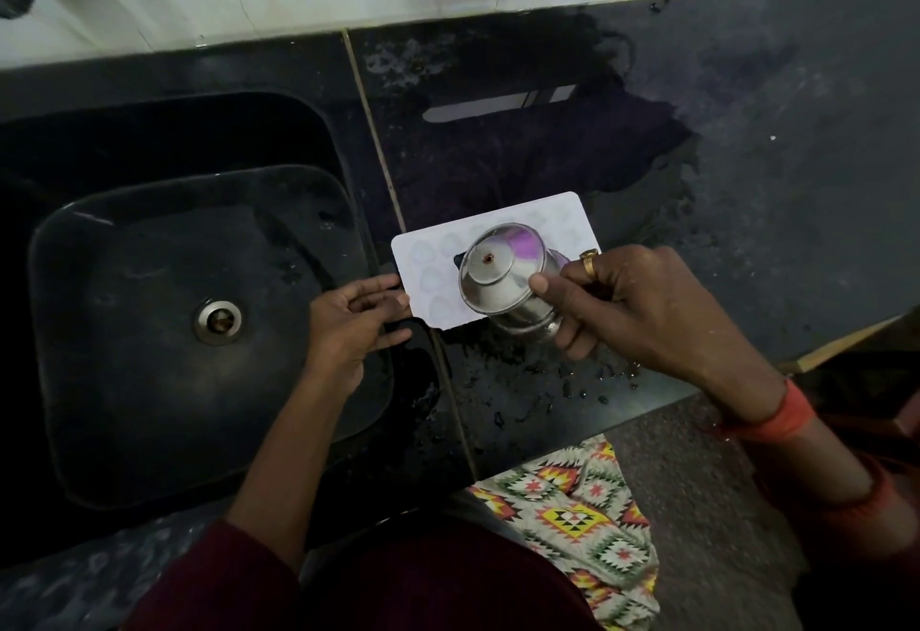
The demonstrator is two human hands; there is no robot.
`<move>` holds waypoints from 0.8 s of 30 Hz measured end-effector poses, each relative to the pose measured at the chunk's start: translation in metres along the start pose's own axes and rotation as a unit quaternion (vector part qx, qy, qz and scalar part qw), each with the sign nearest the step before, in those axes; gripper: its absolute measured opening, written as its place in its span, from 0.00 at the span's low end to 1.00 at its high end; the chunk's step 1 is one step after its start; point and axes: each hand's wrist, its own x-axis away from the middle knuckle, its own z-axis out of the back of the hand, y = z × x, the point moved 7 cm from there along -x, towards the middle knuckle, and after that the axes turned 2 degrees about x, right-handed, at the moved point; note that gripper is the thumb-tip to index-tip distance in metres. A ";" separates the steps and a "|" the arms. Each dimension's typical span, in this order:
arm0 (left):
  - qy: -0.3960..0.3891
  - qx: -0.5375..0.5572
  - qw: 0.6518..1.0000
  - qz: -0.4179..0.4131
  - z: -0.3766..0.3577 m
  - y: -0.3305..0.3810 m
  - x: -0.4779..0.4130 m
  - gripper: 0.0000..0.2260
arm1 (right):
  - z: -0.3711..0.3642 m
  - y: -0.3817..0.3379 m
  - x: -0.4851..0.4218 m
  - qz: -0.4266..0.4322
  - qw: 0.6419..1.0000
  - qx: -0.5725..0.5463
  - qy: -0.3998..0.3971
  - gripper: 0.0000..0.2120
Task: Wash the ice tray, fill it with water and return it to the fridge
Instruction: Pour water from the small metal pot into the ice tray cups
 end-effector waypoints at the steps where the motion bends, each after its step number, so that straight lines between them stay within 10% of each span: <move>1: 0.000 0.000 1.000 0.000 0.000 0.000 0.000 0.10 | 0.000 0.000 -0.001 0.002 1.000 0.004 0.001 0.22; 24: -0.001 0.000 1.000 0.005 0.000 0.001 0.001 0.12 | 0.002 0.001 -0.007 -0.011 1.000 0.019 -0.010 0.19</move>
